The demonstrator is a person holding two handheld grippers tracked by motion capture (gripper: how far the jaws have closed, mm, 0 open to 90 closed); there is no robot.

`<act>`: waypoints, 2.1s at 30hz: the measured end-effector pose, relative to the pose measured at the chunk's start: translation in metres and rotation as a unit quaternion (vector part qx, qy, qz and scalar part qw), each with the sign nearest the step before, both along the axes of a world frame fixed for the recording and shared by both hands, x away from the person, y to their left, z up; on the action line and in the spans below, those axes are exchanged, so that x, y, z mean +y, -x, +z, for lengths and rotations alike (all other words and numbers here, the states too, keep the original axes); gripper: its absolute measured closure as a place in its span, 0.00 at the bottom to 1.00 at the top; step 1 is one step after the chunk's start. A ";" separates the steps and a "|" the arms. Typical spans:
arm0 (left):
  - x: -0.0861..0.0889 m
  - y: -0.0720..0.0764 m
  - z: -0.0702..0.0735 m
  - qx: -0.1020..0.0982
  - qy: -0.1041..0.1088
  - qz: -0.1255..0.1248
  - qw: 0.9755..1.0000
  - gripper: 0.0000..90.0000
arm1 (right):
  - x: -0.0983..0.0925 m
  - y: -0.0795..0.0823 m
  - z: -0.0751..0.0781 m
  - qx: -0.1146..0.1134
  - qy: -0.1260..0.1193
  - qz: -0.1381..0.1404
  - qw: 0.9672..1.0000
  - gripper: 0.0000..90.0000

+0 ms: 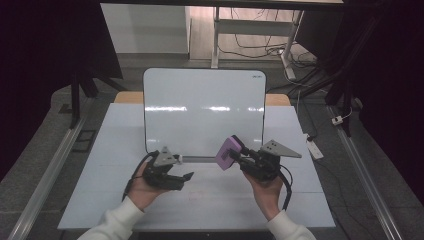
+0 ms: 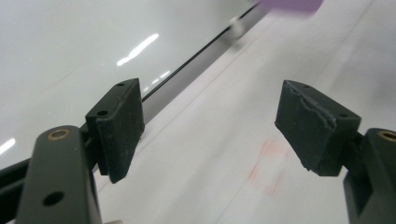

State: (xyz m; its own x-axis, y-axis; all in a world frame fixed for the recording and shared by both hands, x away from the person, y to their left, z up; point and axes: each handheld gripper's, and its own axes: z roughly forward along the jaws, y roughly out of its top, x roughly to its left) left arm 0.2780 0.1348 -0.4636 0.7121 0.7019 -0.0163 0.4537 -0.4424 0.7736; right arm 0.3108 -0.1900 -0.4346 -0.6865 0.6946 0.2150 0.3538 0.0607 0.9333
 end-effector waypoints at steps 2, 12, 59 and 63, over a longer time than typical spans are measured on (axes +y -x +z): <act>0.017 0.004 -0.001 0.006 0.003 0.013 1.000 0.28 | -0.005 -0.003 0.007 -0.006 0.010 -0.009 1.000 0.68; 0.078 0.021 -0.016 0.019 0.015 0.079 0.997 0.28 | -0.028 -0.026 0.040 -0.015 0.026 -0.063 0.998 0.68; 0.113 0.032 -0.032 0.019 0.020 0.123 0.992 0.28 | 0.010 -0.163 0.111 0.005 0.109 -0.221 0.969 0.47; 0.117 0.033 -0.032 0.017 0.029 0.128 0.991 0.28 | -0.006 -0.139 0.116 -0.033 0.074 -0.194 0.978 0.38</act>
